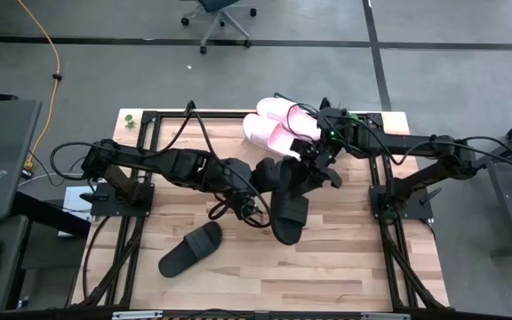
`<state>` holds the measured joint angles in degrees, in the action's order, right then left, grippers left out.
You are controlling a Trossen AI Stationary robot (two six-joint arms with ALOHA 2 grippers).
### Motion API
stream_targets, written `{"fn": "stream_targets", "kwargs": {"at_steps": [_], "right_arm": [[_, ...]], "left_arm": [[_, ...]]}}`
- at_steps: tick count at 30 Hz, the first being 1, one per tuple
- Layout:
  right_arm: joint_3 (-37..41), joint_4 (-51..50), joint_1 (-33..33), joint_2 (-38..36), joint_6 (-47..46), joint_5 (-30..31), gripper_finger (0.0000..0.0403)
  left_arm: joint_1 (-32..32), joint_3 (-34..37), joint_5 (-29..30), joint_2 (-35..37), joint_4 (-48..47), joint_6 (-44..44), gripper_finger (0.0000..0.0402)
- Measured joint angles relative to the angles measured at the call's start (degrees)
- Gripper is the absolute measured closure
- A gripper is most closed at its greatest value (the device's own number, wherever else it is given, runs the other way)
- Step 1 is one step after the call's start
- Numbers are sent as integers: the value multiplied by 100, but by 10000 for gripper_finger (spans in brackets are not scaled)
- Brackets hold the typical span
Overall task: Pick and place slides into the shelf
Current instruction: Put the right black slide on the shelf
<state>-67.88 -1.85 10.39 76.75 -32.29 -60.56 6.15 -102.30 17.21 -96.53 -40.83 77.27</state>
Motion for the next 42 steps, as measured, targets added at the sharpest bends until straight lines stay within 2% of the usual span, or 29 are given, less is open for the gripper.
{"fn": "stream_targets", "kwargs": {"at_steps": [7,12,22,32,36,42], "right_arm": [[-4,7,288,-4,173,73,316],[-4,-2,620,-15,242,707,316],[-4,-65,1483,-574,2,2568,316],[208,-1125,1724,-1529,-279,3426,316],[762,-724,1599,-1930,-883,3760,315],[2283,1330,1381,-2648,-2552,4493,315]], "left_arm": [[-11,0,136,0,-36,-126,351],[-9,0,572,0,-85,-128,351],[-15,0,1943,0,-553,-556,351],[-472,0,3556,0,-560,-1334,351],[-667,0,3828,0,-551,-1518,351],[-863,0,4001,0,-548,-1801,351]]}}
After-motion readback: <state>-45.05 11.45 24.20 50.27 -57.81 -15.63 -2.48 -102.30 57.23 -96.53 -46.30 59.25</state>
